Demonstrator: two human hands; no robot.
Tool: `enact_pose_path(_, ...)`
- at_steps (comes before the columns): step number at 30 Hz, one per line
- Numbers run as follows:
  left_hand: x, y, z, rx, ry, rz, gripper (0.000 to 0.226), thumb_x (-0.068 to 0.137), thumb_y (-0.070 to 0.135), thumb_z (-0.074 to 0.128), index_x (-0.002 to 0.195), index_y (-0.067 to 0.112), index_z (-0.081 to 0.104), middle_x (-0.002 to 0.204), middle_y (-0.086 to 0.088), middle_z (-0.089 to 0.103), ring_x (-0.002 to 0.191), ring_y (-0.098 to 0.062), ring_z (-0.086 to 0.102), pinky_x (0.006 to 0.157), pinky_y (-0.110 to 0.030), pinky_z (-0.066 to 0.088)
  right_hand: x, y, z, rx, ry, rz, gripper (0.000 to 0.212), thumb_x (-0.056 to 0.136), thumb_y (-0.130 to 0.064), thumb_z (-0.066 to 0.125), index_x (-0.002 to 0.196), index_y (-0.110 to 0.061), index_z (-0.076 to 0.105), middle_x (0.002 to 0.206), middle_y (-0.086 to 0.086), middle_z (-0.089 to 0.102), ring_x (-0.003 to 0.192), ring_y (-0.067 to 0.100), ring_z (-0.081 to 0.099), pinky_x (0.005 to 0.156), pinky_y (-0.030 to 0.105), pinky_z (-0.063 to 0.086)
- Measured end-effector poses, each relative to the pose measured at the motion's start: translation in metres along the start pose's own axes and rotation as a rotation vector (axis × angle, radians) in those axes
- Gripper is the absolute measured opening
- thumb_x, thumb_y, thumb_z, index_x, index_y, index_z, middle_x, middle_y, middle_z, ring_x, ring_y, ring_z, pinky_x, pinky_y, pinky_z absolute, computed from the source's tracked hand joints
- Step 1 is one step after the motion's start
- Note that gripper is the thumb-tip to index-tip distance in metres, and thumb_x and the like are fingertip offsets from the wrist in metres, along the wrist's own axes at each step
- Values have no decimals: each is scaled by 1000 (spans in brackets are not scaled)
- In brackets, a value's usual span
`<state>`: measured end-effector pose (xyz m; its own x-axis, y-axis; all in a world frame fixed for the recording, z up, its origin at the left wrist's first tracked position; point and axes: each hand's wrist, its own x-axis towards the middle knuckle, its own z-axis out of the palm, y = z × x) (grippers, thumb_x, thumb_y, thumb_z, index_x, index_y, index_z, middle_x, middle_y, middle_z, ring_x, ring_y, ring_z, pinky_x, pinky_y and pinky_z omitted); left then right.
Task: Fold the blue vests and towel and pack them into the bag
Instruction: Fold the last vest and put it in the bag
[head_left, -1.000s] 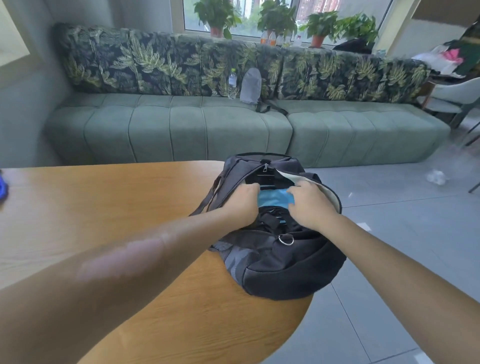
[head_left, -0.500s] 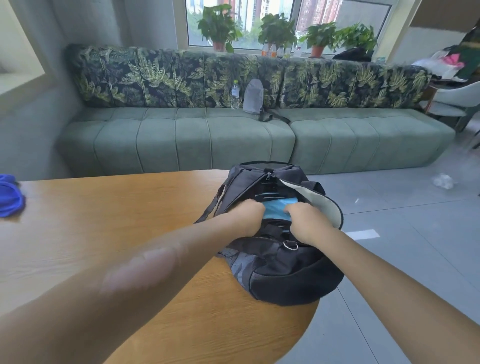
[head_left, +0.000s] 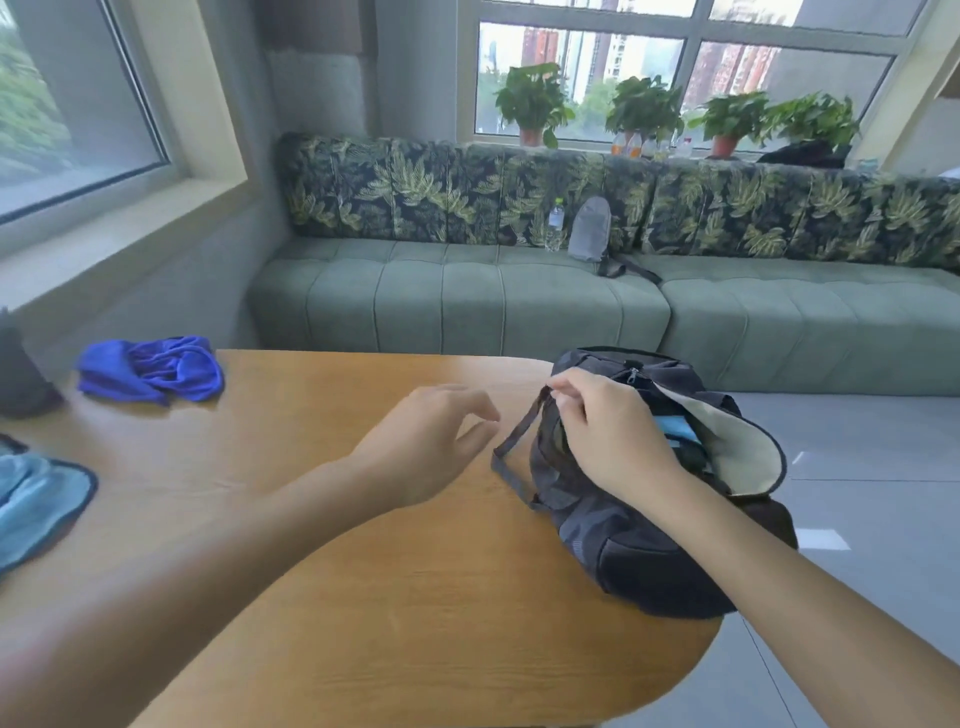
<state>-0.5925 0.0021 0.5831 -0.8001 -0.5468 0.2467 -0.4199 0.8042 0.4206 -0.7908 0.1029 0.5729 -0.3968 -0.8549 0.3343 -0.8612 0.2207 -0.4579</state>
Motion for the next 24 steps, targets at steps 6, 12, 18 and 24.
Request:
enact_pose_path(6, -92, -82, -40, 66, 99, -226, 20, 102, 36, 57, 112, 26, 71, 112, 13, 68, 89, -3, 50, 71, -18, 34, -8, -75, 49, 153, -141, -110, 29, 103, -22, 46, 126, -27, 64, 116, -9, 71, 109, 13, 65, 98, 40, 52)
enact_pose_path(12, -173, -190, -60, 152, 117, -464, 19, 102, 33, 58, 115, 24, 68, 116, 7, 68, 106, -17, 63, 89, -33, 48, -17, -138, 114, 195, -324, -174, 28, 103, -24, 49, 127, -34, 60, 111, -16, 68, 104, 5, 63, 96, 37, 53)
enact_pose_path(18, -253, -319, -83, 283, 223, -836, 24, 99, 25, 58, 121, 14, 60, 118, -7, 61, 113, -32, 57, 84, -42, 47, -26, -207, 183, 197, -541, -203, 26, 105, -24, 49, 129, -32, 57, 113, -16, 64, 103, 3, 61, 96, 31, 50)
enact_pose_path(24, -307, -390, -83, 374, 61, -1047, 35, 102, 40, 54, 122, 11, 49, 122, -10, 53, 116, -33, 50, 88, -38, 46, -29, -253, 236, 160, -683, -224, 29, 106, -31, 46, 134, -36, 53, 116, -19, 63, 105, 2, 60, 94, 27, 49)
